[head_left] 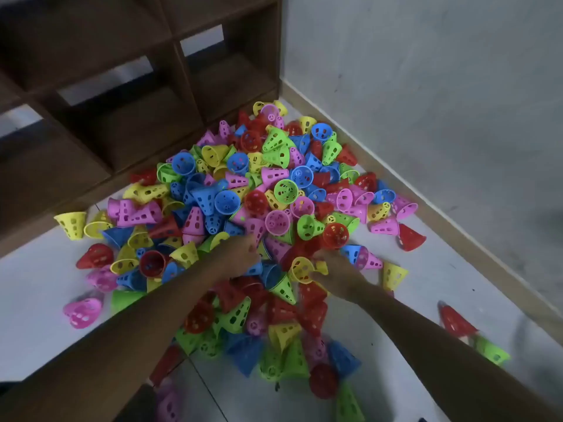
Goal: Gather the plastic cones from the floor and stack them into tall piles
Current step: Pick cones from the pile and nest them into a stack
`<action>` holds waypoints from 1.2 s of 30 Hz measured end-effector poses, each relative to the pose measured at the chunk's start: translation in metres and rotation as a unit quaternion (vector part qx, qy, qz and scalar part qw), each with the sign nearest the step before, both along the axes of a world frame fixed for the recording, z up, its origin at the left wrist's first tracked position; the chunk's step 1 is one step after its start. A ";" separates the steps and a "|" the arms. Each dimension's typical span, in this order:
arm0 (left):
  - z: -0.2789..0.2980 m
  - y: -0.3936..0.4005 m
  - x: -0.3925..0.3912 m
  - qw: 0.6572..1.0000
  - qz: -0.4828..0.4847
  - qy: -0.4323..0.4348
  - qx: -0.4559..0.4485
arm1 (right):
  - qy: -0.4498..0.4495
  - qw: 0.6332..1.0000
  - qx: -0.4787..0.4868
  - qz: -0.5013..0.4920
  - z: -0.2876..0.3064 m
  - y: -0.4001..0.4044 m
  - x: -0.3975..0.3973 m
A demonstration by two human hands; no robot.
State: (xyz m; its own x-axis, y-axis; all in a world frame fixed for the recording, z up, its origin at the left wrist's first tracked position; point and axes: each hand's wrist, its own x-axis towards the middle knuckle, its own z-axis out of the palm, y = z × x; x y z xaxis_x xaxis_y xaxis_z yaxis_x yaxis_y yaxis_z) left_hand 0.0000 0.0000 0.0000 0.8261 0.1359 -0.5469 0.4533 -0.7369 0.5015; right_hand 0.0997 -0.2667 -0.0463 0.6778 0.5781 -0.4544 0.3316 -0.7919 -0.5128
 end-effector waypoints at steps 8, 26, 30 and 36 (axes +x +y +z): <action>-0.066 -0.018 -0.039 0.982 -0.120 0.049 0.136 | -0.006 0.989 -0.094 0.118 -0.029 0.007 -0.025; -0.089 -0.030 -0.048 0.966 0.003 -0.143 0.214 | -0.094 0.980 0.016 -0.174 -0.046 0.006 -0.038; -0.055 -0.026 -0.037 0.967 0.016 -0.188 0.169 | -0.010 0.948 0.097 -0.303 -0.025 -0.013 -0.047; 0.011 -0.046 -0.097 0.963 0.037 -0.237 0.120 | 0.059 0.917 0.137 -0.370 0.071 -0.038 -0.072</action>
